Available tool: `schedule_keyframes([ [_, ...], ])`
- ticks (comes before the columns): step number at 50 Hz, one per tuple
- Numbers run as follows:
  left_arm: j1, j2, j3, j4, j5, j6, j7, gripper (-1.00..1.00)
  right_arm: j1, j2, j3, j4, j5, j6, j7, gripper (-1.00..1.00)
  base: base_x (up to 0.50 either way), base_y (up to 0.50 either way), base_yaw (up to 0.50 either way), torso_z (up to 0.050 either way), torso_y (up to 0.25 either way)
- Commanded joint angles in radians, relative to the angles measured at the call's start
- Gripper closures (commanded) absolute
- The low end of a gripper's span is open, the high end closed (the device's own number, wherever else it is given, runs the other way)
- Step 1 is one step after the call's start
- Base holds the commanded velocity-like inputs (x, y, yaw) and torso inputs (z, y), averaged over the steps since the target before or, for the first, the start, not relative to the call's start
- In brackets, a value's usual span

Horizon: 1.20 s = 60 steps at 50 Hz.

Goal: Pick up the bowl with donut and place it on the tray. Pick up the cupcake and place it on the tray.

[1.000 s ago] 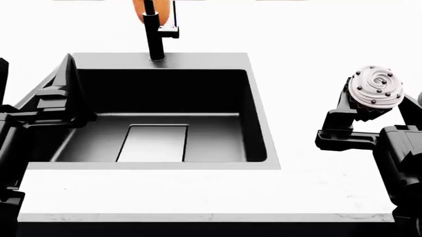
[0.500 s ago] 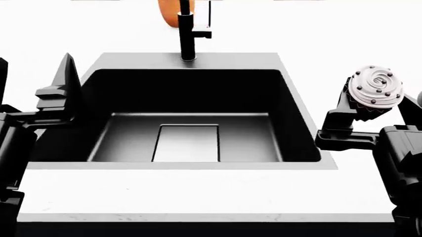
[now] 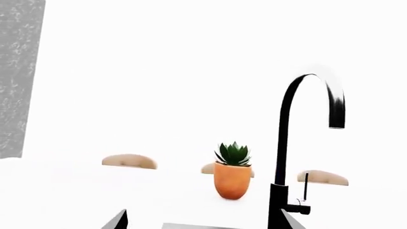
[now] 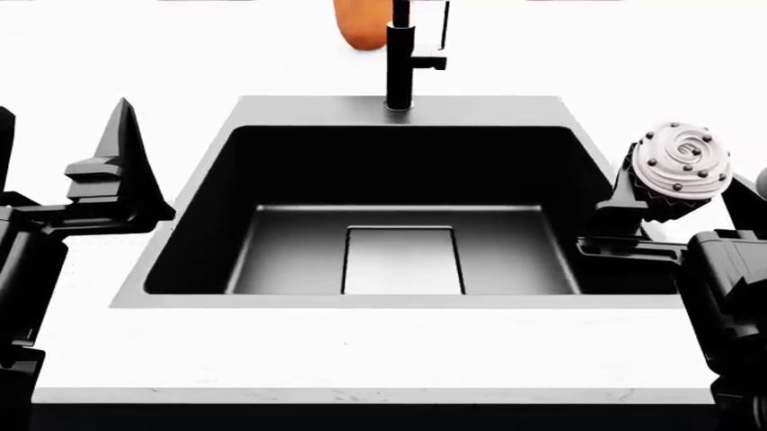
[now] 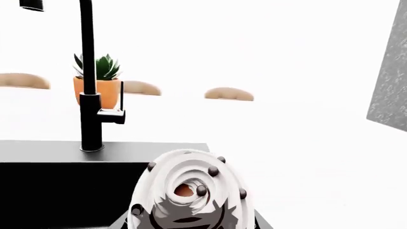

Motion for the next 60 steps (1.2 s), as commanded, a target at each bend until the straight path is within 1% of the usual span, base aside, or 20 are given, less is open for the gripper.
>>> schedule_keyframes([
  [1, -0.003, -0.002, 0.004, 0.001, -0.002, 0.000, -0.003, -1.00, -0.008, 0.003, 0.008, -0.004, -0.013, 0.007, -0.009, 1.00, 0.00, 0.34, 0.00, 0.000, 0.000],
  [18, 0.010, -0.005, -0.004, -0.001, -0.004, 0.011, 0.000, -1.00, 0.008, 0.000, 0.002, -0.003, -0.008, 0.015, -0.007, 1.00, 0.00, 0.33, 0.00, 0.000, 0.000],
  [40, 0.001, -0.008, 0.007, -0.002, -0.003, 0.010, -0.006, -1.00, -0.033, 0.004, 0.013, -0.005, -0.033, -0.006, -0.023, 1.00, 0.00, 0.33, 0.00, 0.000, 0.000],
  [60, -0.003, -0.014, 0.006, -0.001, -0.013, 0.012, -0.012, -1.00, -0.018, 0.004, 0.009, -0.008, -0.023, 0.001, -0.018, 1.00, 0.00, 0.33, 0.00, 0.000, 0.000],
])
